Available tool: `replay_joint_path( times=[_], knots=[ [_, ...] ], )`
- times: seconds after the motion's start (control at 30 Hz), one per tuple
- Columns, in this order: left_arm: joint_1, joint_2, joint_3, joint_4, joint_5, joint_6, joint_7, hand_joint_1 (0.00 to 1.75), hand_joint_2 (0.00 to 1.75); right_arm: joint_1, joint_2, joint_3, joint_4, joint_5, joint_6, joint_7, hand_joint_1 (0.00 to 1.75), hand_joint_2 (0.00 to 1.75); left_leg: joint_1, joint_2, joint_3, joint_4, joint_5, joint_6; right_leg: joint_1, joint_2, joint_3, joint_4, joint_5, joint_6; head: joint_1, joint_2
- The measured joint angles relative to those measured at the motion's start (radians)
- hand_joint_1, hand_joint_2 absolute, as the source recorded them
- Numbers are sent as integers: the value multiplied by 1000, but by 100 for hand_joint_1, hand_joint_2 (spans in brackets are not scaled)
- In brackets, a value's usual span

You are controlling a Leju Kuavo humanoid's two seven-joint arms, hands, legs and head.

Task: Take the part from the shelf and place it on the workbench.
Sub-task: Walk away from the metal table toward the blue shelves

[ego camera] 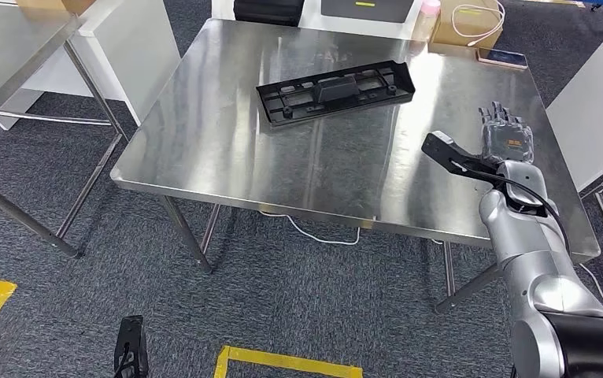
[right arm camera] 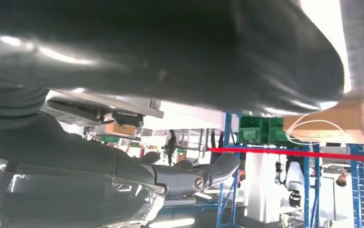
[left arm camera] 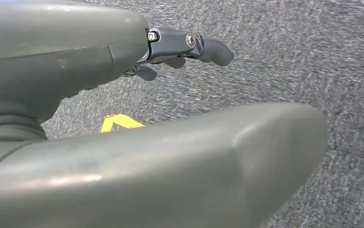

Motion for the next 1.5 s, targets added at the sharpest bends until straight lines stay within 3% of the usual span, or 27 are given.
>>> replay_joint_path(
  times=[0.07, 0.13, 0.17, 0.23, 0.3, 0.33, 0.37, 0.43, 0.5, 0.57, 0.63, 0.67, 0.73, 0.8, 0.83, 0.87, 0.9, 0.97, 1.03, 1.1, 1.17, 1.2, 1.27, 1.33, 1.4, 1.43, 1.5],
  knots=[
    [-1, -1, 1, 0, 0, 0, 1, 0, 0, 0, -1, 0, -1, 8, -2, 20, 0, 0, -1, 0, -7, -3, 21, -10, 12, 1, 39, -78, -21, -15, -3, 0],
    [0, 0, 1, 0, 1, 1, 2, 0, 0, 0, -1, 0, 0, 15, -16, 51, 0, 0, 2, -2, -14, -3, 26, -23, 5, 0, 25, -82, -8, -32, -5, 0],
    [1, 0, 1, 0, 2, 1, 2, 0, 0, 1, 0, 0, 0, 16, -27, 66, 0, 0, 4, -3, -21, 10, 2, -30, -1, -1, 20, -81, 2, -45, -7, 0],
    [1, 0, 3, 0, 3, 2, 3, 0, 0, 0, 3, 0, 0, 17, -45, 85, 0, 0, 12, -5, -45, 87, -95, -43, -9, -3, 3, -82, 28, -61, -10, 0],
    [1, 0, 4, 0, 4, 2, 3, 0, 0, 1, 5, -1, 0, 18, -52, 93, 0, 0, 20, -5, -68, 214, -180, -55, -9, -3, -25, -79, 52, -63, -12, 0],
    [1, 0, 4, 0, 4, 2, 3, 0, 0, 1, 5, -1, 0, 18, -53, 94, 0, 0, 25, -5, -72, 265, -189, -61, -9, -2, -40, -77, 62, -60, -12, 0],
    [1, 0, 5, 0, 4, 2, 3, 0, 0, 2, 5, -2, 0, 18, -55, 99, 0, 0, 30, -5, -62, 288, -176, -65, -10, -2, -55, -74, 71, -56, -12, 0],
    [0, 0, 6, 0, 5, 3, 3, 0, 0, 3, 5, -4, 0, 23, -64, 122, 0, 0, 40, -4, 9, 231, -129, -72, -14, -2, -83, -62, 84, -45, -12, 0],
    [-3, 0, 7, 0, 7, 4, 3, 0, 0, 4, 5, -7, 0, 26, -84, 166, 0, 0, 42, -8, 103, 107, -136, -72, -15, -2, -103, -51, 94, -31, -12, 0],
    [-3, 0, 8, 0, 10, 6, 3, 0, 0, 12, 6, -14, 0, 23, -117, 211, 0, 0, 35, -13, 142, 43, -159, -63, -12, -4, -109, -50, 106, -13, -12, 0],
    [-2, -1, 10, 0, 12, 9, 3, 0, 0, 29, 7, -24, 2, 15, -149, 243, 0, 0, 30, -13, 136, 32, -145, -42, -9, -4, -112, -55, 119, 6, -11, 0],
    [-3, -1, 10, 0, 12, 10, 3, 0, 0, 39, 7, -29, 3, 11, -159, 254, 0, 0, 28, -11, 130, 26, -134, -31, -9, -4, -120, -50, 112, 10, -12, 0],
    [-4, -2, 11, 0, 13, 11, 2, 0, 0, 59, 7, -41, 6, 4, -174, 271, 0, 0, 28, -5, 109, 16, -107, -9, -9, -3, -152, 11, 53, 2, -7, 0],
    [-4, -2, 12, 0, 14, 12, 1, 0, 0, 81, 9, -53, 9, -5, -188, 288, 0, 0, 22, -3, 78, 16, -83, 2, -9, -2, -190, 139, -31, -8, -1, 0],
    [-4, -2, 13, 0, 14, 12, 0, 0, 0, 96, 11, -60, 11, -12, -198, 295, 0, 0, 20, -3, 62, 16, -71, 4, -9, -1, -198, 198, -54, -5, 0, 0],
    [-3, -3, 13, 0, 14, 12, -1, 0, 0, 113, 13, -68, 13, -21, -208, 301, 0, 0, 18, -3, 47, 16, -60, 4, -8, -1, -195, 232, -55, 2, 1, 0],
    [-3, -3, 13, 0, 14, 12, -2, 0, 0, 133, 17, -77, 15, -31, -219, 304, 0, 0, 17, -4, 32, 16, -48, 3, -7, 0, -173, 228, -38, 11, 2, 0],
    [-3, -3, 14, 0, 13, 11, -4, 0, 0, 171, 27, -96, 19, -48, -237, 306, 0, 0, 16, -5, 8, 17, -26, -1, -6, 0, -86, 124, 1, 20, 2, 0],
    [-4, -4, 15, 0, 12, 11, -4, 0, 0, 197, 38, -109, 22, -55, -250, 307, 0, 0, 14, -3, -9, 14, -5, -12, 4, 0, 9, -21, -7, 5, 1, 0],
    [-4, -5, 15, 1, 12, 11, -5, 0, 0, 214, 46, -119, 24, -58, -258, 307, 0, 0, 13, 0, -14, 7, 18, -21, 17, 2, 41, -83, -16, -10, 0, 0],
    [-3, -6, 16, 1, 12, 11, -6, 0, 0, 227, 52, -129, 28, -60, -261, 307, 0, 0, 11, -1, -20, 2, 21, -29, 6, 2, 27, -88, 4, -18, -1, 0],
    [-2, -6, 16, 1, 12, 12, -6, 0, 0, 231, 55, -133, 29, -61, -261, 308, 0, 0, 11, -2, -28, 18, -4, -34, -1, 0, 20, -92, 13, -28, -4, 0],
    [-2, -5, 17, 1, 12, 12, -6, 0, 0, 237, 62, -138, 32, -61, -259, 308, 0, 0, 15, -5, -53, 107, -97, -47, -12, -2, 4, -93, 32, -47, -12, 0],
    [-2, -5, 19, 1, 12, 12, -6, 0, 0, 244, 69, -146, 34, -64, -250, 306, 0, 0, 23, -5, -71, 229, -168, -58, -12, -3, -20, -82, 43, -53, -17, 0],
    [-2, -5, 22, 1, 12, 14, -6, 0, 0, 265, 80, -158, 37, -69, -240, 304, 0, 0, 33, -4, -43, 262, -164, -66, -14, -5, -42, -64, 48, -50, -17, 0],
    [-2, -5, 24, 1, 12, 16, -6, 0, 0, 281, 89, -162, 39, -71, -237, 303, 0, 0, 37, -4, -6, 225, -145, -69, -15, -6, -51, -55, 49, -49, -16, 0],
    [-3, -6, 27, 1, 11, 21, -8, 0, 0, 320, 109, -168, 42, -76, -230, 303, 0, 87, 40, -8, 73, 120, -134, -75, -16, -7, -69, -38, 51, -45, -17, 0]
  ],
)
